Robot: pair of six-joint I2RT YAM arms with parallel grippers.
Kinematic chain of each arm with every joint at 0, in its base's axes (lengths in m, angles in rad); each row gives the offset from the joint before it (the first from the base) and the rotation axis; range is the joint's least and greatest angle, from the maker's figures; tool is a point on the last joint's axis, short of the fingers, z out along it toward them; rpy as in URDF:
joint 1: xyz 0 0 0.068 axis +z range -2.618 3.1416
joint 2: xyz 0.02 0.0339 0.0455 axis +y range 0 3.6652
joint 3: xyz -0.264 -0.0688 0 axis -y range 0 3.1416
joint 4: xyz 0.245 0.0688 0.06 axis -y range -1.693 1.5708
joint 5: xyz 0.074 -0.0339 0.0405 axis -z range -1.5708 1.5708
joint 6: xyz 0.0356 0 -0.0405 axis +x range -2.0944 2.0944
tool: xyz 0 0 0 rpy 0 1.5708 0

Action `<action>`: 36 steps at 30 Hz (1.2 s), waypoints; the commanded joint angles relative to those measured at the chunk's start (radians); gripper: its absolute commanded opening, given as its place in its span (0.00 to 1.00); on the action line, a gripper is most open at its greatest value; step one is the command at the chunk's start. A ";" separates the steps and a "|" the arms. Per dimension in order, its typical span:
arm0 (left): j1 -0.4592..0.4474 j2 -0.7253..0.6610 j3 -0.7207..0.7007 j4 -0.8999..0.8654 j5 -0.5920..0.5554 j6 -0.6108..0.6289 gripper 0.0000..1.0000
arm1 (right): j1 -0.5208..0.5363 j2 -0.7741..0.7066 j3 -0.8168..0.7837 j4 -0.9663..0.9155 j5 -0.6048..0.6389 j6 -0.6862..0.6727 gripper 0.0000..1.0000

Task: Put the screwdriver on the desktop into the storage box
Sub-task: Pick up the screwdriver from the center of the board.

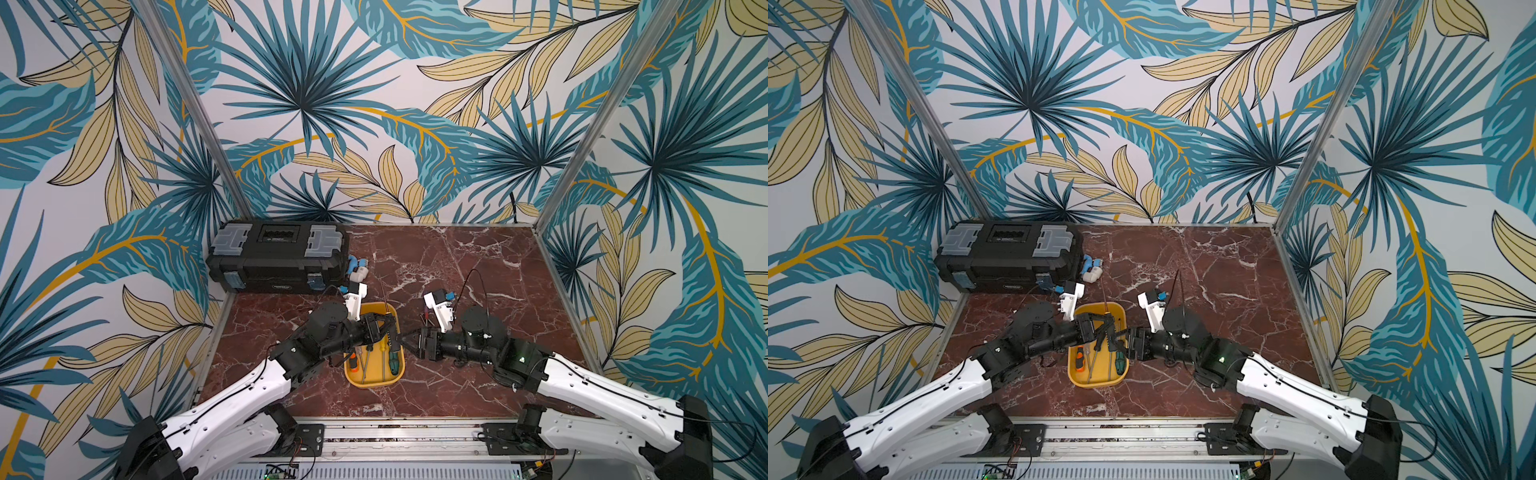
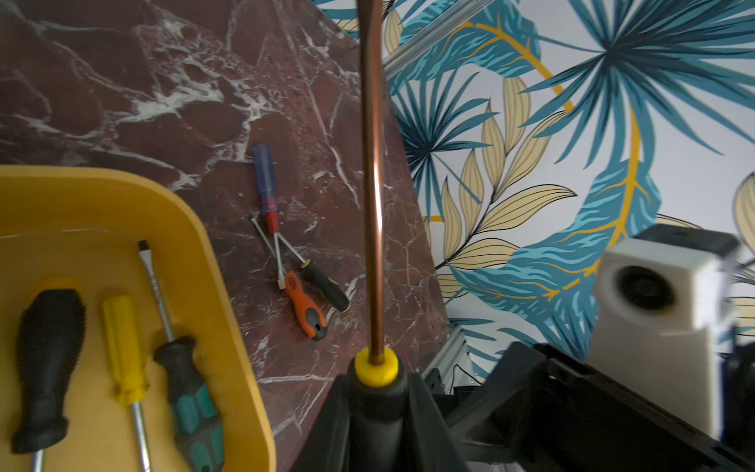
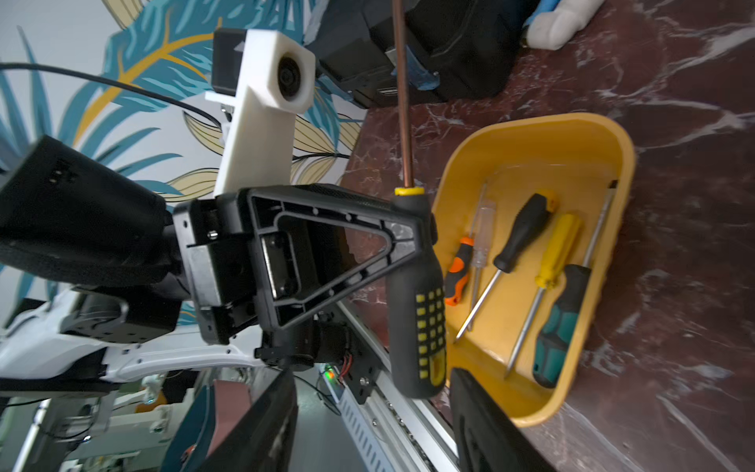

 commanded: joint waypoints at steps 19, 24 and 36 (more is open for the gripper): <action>0.001 0.001 0.040 -0.069 -0.013 0.014 0.00 | 0.161 0.346 0.255 -0.285 0.295 -0.155 0.60; 0.001 -0.001 0.036 -0.067 -0.006 0.013 0.00 | 0.161 0.379 0.269 -0.286 0.302 -0.156 0.48; 0.001 -0.007 0.030 -0.068 -0.009 0.018 0.29 | 0.160 0.353 0.244 -0.276 0.294 -0.141 0.00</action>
